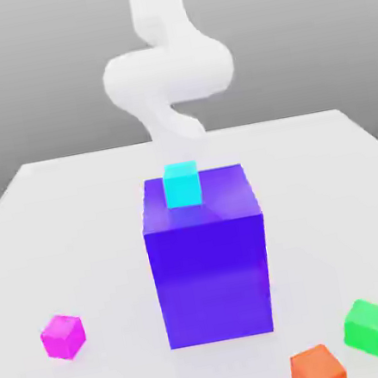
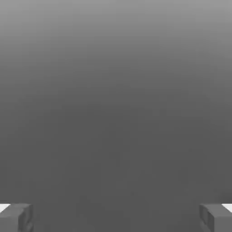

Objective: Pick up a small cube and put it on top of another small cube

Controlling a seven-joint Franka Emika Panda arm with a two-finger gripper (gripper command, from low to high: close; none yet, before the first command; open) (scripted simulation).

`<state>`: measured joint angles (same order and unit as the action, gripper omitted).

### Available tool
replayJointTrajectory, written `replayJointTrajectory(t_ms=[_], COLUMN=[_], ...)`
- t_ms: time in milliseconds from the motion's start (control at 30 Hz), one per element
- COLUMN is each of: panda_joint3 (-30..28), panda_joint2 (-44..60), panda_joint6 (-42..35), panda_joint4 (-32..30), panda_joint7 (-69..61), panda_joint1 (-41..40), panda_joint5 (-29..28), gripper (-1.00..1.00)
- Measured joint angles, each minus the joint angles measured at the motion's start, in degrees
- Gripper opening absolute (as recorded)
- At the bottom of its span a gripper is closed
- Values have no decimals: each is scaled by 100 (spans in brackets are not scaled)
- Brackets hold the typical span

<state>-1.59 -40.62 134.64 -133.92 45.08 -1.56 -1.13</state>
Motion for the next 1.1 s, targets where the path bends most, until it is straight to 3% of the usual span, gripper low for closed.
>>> replayJointTrajectory(t_ms=[333, 600, 733, 933, 967, 1100], panda_joint3=[-848, -1549, -1564, -762, -632, -631], panda_joint2=[2088, 3766, 4634, 5891, 6047, 6047], panda_joint6=[1154, 2071, 2514, 3428, 3554, 3549], panda_joint4=[-862, -1543, -1876, -1725, -1691, -1691], panda_joint7=[-457, -1233, -1868, -2620, -2685, -2678], panda_joint1=[-592, -1108, -1524, -2211, -2324, -2326], panda_joint5=[-251, 131, 668, 1588, 1668, 1662], gripper=[0, 0, 0, 0, -100, -100])
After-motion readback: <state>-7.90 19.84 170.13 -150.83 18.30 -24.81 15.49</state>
